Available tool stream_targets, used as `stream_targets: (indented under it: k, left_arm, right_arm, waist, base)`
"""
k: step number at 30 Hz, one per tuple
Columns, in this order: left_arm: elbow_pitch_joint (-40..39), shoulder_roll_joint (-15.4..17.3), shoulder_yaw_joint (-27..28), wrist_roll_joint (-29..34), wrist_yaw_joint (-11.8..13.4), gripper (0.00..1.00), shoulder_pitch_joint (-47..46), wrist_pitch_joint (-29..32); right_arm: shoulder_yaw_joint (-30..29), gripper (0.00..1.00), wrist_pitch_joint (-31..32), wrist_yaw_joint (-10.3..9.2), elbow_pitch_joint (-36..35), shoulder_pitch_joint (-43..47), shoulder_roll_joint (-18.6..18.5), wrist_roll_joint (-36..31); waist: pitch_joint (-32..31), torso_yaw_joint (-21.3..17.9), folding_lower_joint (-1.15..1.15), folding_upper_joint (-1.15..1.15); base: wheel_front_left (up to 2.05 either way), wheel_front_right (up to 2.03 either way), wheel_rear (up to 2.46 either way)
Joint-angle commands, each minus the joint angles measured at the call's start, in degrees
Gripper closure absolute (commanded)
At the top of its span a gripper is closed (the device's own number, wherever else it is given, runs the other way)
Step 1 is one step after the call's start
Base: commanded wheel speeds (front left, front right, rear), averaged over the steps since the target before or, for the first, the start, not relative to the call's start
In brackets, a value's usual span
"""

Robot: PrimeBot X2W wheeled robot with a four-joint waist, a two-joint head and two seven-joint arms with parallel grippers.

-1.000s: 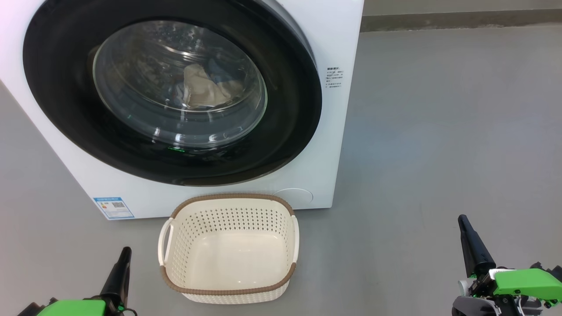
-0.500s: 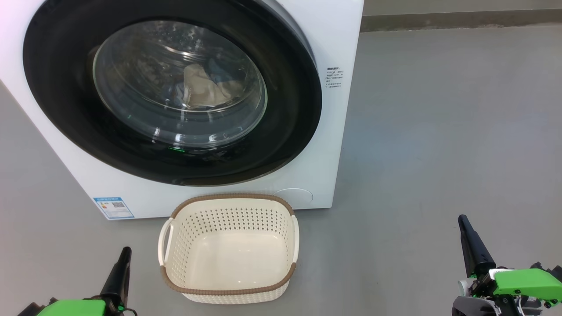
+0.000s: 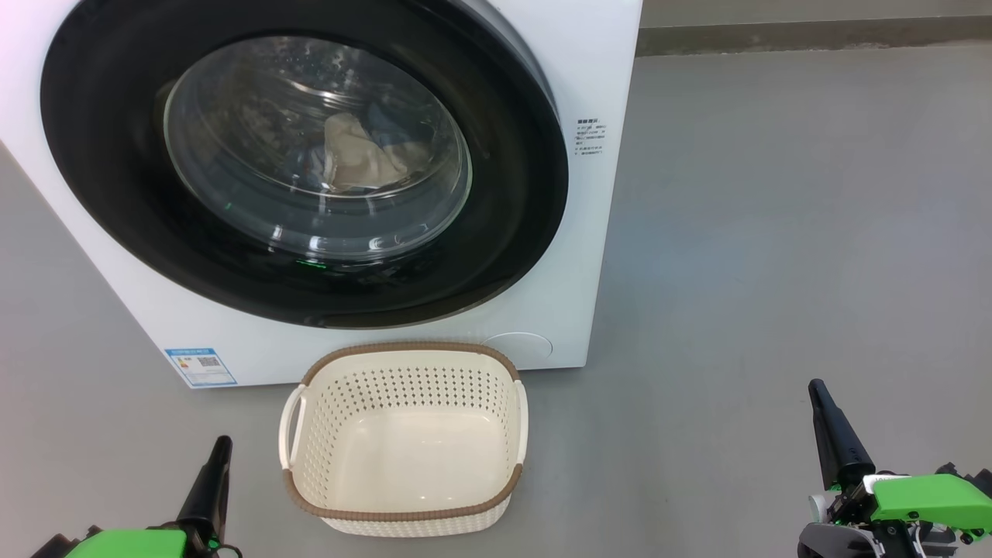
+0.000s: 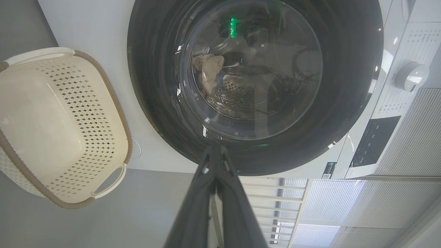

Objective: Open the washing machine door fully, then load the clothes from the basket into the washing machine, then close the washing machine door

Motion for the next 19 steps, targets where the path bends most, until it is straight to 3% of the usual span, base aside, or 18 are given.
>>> stream_targets:
  k: [1,19]
  left_arm:
    - [-1.1,0.7,2.0,-0.5,-0.2,1.00,-2.7,0.4]
    - [-1.1,0.7,2.0,-0.5,-0.2,1.00,-2.6,0.4]
  right_arm:
    - [1.3,1.00,0.5,0.09,-1.7,-0.7,-0.2,0.2]
    - [1.3,1.00,0.5,0.09,-1.7,-0.7,-0.2,0.2]
  waist:
    - [0.0,0.0,0.00,0.00]
    - [0.0,0.0,0.00,0.00]
  base:
    - [0.00,0.00,0.00]
    - [0.00,0.00,0.00]
